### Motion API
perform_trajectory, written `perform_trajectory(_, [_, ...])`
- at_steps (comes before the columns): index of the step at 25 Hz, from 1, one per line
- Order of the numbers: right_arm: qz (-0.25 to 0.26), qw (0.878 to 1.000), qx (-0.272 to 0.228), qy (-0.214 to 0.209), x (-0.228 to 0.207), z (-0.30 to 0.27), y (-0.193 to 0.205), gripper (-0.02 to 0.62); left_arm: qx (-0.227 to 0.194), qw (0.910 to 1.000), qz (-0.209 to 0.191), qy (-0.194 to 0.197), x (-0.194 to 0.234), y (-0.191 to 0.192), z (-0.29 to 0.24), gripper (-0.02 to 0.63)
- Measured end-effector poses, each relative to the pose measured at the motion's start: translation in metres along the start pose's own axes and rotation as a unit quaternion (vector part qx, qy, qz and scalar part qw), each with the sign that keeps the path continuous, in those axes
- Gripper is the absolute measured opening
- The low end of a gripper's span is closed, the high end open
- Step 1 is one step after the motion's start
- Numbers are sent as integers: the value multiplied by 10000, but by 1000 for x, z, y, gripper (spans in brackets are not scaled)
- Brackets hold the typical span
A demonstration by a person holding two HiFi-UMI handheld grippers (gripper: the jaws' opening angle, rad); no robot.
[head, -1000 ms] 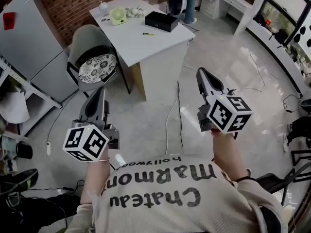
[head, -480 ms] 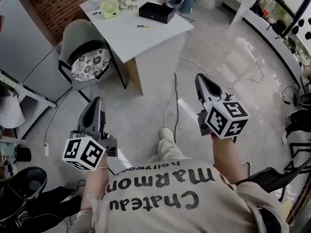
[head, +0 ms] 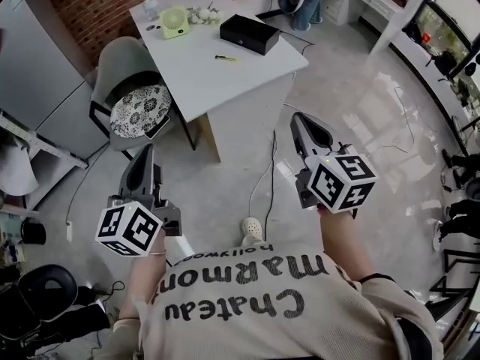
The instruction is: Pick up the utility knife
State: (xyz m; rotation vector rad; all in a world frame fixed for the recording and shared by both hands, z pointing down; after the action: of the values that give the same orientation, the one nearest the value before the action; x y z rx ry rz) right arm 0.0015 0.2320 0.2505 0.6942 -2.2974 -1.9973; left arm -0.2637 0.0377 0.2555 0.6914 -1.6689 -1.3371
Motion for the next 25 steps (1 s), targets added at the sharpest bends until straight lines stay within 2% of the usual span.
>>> perform_trajectory(6, [66,9992,-190,-337,-35,-45,-33,3,-176,9996,-98,173,-19,-16,-52,0])
perform_trajectory(9, [80,9988,-62,-473,-47,-64,-32,3,-173,9998,-92,44,-18,-8,-69,0])
perform_trajectory(14, [18,9973,456,-573,-68,-86,-6,3,14,9996,192,-222,-18,18,-89,0])
perform_trajectory(19, [-134,9945,884,-538,-82,-107,27,3,162,9991,254,-297,-4,35,-106,0])
perform_trajectory(25, [-363,9927,1058,-460,-92,-139,48,3,377,9987,218,-262,16,48,-134,0])
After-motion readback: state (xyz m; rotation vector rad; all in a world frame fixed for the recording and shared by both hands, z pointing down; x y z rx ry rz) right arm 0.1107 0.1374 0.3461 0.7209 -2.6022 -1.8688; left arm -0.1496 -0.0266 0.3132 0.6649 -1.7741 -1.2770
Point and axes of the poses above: the fingertips, and each gripper's own axes: z backward along the fingers, x to its left, y out of its underside, the point moved 5 cm from there along z, backward along the fingers, and after that the axes turned 5 degrees about -z, right-handed, at the moved point
